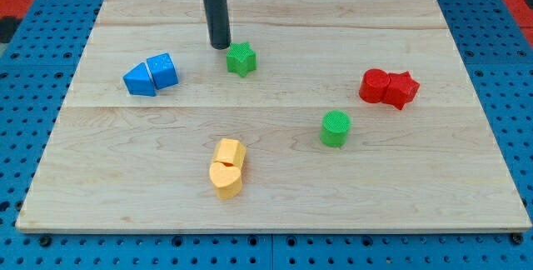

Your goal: Push the green circle to the bottom right of green star

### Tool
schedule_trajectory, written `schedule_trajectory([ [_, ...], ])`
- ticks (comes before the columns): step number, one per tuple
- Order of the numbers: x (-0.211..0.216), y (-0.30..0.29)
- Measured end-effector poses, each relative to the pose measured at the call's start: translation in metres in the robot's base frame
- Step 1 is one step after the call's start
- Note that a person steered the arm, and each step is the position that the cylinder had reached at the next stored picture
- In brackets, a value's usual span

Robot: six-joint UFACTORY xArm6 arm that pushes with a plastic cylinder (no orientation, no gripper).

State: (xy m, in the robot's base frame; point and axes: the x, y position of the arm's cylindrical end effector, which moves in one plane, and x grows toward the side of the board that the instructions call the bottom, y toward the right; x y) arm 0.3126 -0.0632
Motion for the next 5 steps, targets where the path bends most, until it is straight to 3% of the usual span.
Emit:
schedule_trajectory([
  [2,0.061,0.027],
  [3,0.052,0.04],
  [4,0.071,0.096],
  [5,0.128,0.141],
])
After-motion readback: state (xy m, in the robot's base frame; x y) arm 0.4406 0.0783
